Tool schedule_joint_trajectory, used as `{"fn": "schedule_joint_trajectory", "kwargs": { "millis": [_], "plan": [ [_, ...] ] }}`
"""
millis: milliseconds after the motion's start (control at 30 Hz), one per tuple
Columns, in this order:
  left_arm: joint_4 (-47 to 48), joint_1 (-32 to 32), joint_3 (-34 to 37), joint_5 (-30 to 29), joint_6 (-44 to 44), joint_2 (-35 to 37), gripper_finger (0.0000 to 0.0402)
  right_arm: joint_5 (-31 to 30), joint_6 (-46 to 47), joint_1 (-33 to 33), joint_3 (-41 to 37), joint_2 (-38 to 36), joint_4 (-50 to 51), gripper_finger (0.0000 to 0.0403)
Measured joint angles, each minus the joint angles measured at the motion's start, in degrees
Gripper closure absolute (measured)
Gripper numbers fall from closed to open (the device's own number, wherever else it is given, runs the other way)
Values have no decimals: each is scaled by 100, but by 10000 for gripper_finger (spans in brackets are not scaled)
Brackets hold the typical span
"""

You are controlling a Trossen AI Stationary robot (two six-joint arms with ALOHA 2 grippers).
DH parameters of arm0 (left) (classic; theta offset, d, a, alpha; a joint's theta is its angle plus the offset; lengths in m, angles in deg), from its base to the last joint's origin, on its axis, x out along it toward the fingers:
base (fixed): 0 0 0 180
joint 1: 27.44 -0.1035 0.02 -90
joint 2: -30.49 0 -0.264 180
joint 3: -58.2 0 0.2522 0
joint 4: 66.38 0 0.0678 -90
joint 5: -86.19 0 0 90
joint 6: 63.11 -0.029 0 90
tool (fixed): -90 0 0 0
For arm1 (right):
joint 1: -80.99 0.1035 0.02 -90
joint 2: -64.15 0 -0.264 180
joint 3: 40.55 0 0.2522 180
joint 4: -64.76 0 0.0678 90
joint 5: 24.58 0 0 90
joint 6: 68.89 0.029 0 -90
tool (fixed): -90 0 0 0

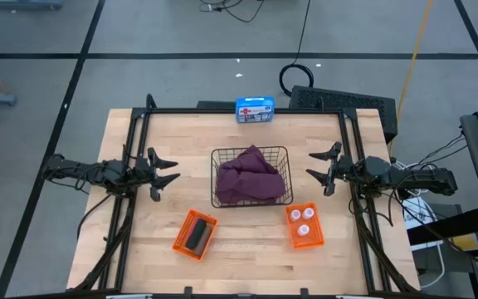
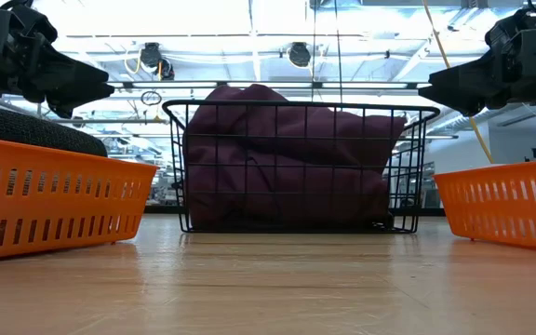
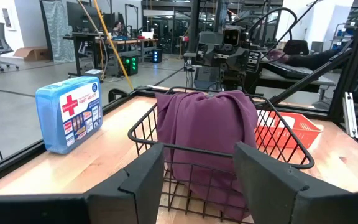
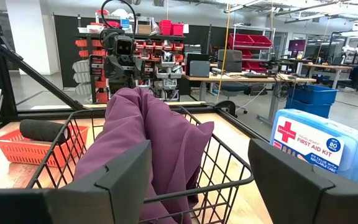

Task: Pick & Place Medicine items
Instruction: Return to Home Position

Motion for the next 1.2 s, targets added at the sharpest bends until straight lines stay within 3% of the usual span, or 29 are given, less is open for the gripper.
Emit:
{"fn": "schedule_joint_trajectory", "kwargs": {
  "millis": [1200],
  "plan": [
    [0, 0, 0, 0, 0, -1, 201, 0, -2, -1, 0, -1, -2, 146]
  ]
}}
